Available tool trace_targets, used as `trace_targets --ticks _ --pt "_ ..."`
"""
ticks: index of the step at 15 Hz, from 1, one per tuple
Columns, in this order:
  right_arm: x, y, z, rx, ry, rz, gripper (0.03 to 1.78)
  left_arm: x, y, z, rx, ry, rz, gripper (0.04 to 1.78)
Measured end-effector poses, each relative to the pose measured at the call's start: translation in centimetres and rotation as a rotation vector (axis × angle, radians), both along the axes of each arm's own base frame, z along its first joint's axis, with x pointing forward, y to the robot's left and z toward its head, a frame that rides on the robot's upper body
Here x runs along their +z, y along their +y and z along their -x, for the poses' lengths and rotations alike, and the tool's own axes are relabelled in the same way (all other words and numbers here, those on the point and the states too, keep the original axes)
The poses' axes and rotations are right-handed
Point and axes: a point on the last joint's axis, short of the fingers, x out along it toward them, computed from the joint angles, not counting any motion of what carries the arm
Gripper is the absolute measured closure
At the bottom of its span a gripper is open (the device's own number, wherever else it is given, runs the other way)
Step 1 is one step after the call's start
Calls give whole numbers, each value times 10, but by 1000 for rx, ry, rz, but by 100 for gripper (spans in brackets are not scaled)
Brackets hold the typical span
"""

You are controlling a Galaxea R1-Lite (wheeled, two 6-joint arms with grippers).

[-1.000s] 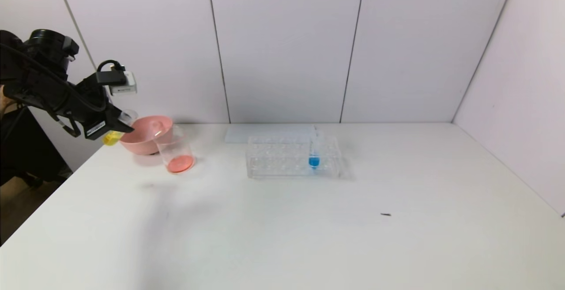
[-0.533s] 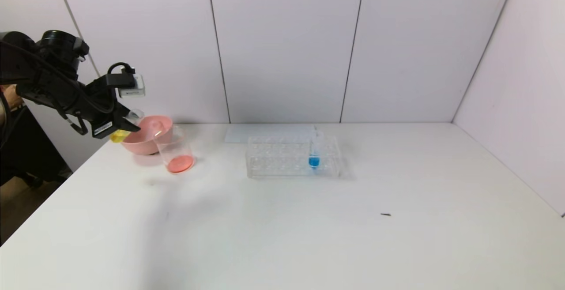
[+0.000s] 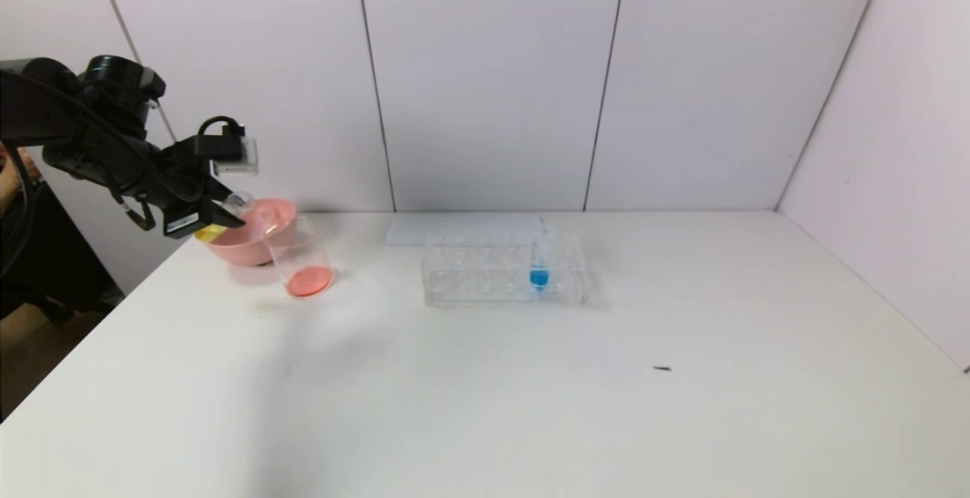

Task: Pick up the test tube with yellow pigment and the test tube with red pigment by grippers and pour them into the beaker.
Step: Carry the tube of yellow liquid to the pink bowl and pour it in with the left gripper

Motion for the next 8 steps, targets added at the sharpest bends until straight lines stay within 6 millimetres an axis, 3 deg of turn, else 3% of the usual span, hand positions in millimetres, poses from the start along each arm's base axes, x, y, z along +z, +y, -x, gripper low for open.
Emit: trace_targets --ticks 8 --pt "0 0 0 0 0 0 11 0 -10 -3 -31 -3 -39 138"
